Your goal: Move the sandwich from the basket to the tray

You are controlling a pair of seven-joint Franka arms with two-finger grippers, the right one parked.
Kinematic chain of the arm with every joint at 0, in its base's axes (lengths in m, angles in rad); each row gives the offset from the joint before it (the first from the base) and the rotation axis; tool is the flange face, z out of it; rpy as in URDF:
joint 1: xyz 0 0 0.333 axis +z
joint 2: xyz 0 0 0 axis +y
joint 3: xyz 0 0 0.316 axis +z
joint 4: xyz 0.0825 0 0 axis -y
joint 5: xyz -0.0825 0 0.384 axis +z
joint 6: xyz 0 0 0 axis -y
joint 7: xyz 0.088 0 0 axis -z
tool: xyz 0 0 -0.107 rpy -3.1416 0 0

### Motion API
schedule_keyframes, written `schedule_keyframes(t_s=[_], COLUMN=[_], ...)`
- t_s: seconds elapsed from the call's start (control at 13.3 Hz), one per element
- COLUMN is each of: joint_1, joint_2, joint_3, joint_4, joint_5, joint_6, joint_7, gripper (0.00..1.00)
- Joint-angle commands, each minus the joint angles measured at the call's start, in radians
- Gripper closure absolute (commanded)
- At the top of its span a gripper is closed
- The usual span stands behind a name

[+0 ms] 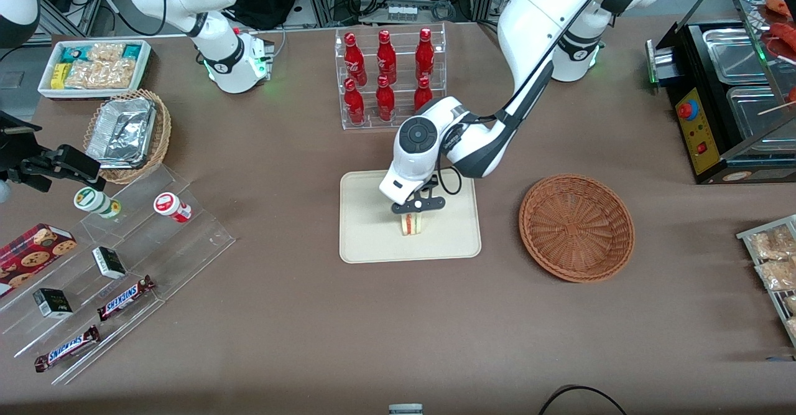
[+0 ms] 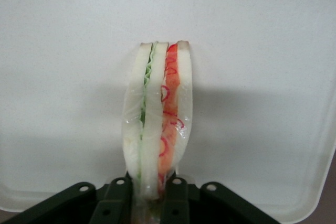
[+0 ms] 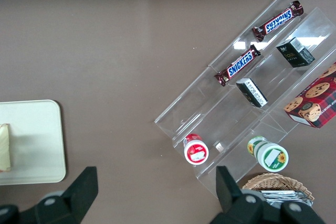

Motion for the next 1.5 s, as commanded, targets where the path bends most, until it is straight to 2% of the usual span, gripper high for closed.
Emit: schedule_keyframes(t_s=[0.0, 0.38, 0.6, 0.97, 1.43], joint_1=[-0.017, 0.006, 0.056, 0.233, 0.490], joint_2=[0.005, -0.168, -0.298, -0.461, -0.596], joint_3=[0.014, 0.015, 0.015, 0.015, 0.015], joint_4=[0.027, 0.019, 0.024, 0.022, 0.018], joint_5=[0.008, -0.011, -0.011, -0.002, -0.011], joint_6=[-0.007, -0.189, -0.333, -0.592, -0.767], joint_7=[0.004, -0.032, -0.089, -0.085, 0.271], gripper=[0.00, 0.00, 0.00, 0.00, 0.00])
